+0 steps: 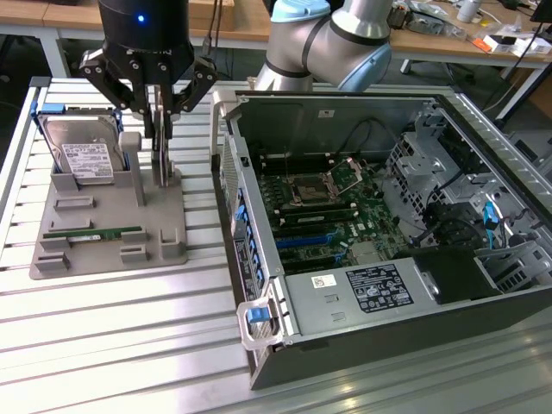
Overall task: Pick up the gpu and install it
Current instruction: 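Pick up the gpu and move the gpu toward the slot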
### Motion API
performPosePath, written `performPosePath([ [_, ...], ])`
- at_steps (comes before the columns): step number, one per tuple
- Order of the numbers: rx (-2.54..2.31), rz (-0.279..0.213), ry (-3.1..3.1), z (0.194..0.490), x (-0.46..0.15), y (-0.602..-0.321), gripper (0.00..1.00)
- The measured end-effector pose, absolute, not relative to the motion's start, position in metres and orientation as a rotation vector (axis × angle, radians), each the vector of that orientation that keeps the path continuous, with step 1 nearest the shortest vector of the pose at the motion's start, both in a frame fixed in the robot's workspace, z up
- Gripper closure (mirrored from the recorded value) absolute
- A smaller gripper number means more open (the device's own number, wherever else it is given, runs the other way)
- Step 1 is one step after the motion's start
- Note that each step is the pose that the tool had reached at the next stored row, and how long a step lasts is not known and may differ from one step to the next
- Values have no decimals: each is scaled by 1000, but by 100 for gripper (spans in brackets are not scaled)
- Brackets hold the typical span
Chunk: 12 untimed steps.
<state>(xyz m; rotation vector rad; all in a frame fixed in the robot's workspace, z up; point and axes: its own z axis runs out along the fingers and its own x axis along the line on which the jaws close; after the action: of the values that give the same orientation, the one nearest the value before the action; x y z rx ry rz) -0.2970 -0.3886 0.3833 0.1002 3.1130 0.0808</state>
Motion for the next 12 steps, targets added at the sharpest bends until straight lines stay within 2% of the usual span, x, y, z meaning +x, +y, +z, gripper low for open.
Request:
performPosePath([
  [12, 100, 81, 3113, 392, -297, -389, 74],
])
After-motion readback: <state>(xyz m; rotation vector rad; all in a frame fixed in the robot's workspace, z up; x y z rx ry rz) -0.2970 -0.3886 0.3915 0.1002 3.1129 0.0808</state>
